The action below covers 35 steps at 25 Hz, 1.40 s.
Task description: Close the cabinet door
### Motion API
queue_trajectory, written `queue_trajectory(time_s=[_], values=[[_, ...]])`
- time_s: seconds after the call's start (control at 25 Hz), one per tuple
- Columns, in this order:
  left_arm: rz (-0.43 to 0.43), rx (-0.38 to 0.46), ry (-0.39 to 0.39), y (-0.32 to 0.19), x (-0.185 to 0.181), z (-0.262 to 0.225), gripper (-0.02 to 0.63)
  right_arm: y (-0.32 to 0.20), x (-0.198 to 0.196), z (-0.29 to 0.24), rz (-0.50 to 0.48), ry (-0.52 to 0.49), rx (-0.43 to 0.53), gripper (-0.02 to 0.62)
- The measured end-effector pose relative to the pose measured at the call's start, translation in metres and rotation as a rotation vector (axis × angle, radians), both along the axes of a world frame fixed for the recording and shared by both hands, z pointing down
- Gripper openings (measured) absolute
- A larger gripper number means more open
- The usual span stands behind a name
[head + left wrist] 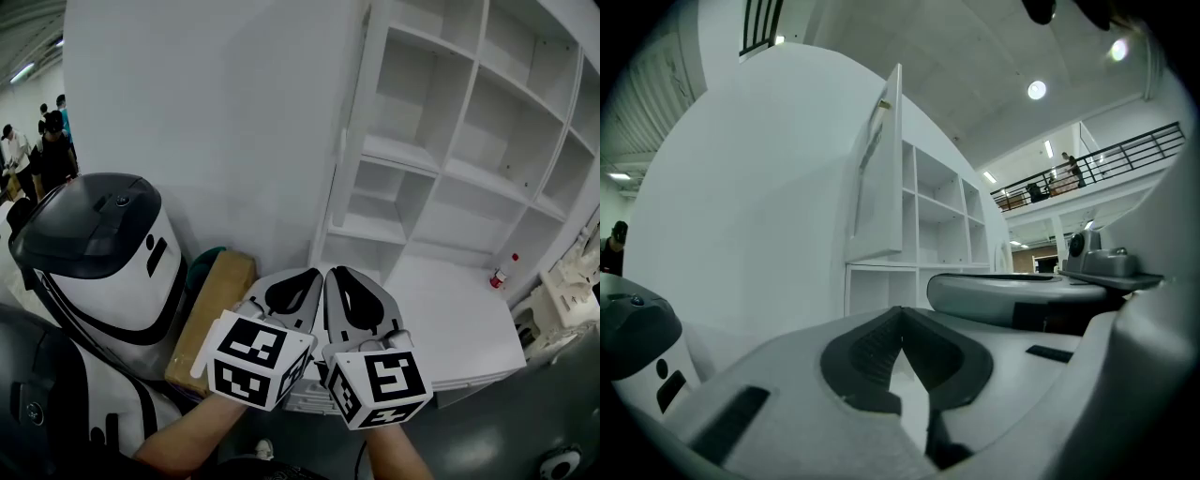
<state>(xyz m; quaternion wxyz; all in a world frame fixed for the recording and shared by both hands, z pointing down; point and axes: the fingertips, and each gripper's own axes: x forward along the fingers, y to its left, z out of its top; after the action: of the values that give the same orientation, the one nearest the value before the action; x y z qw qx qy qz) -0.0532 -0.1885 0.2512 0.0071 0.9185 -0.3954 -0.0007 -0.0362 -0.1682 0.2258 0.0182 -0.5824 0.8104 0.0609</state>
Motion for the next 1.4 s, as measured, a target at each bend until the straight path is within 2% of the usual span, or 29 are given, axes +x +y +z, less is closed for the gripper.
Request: queue_trajectory(time_s=[0.36,0.52,1.0,1.4], values=[[0.055,0.033,0.006,-0.028,0.002,-0.019,0.012,-0.026,0.008,-0.031,0.100,0.002,0.064,0.026],[0.081,0.033,0.008,-0.035,0.004,-0.019,0.012,-0.033,0.007,-0.041,0.104,0.010,0.081,0.094],[0.143,0.031,0.040,-0.058,-0.002,-0.023,0.012,-0.061,0.006,-0.061,0.189,0.020,0.097,0.118],[0.171,0.049,0.038,-0.068,-0.007,-0.027,0.012,-0.071,0.008,-0.074,0.295,-0.001,0.133,0.105]])
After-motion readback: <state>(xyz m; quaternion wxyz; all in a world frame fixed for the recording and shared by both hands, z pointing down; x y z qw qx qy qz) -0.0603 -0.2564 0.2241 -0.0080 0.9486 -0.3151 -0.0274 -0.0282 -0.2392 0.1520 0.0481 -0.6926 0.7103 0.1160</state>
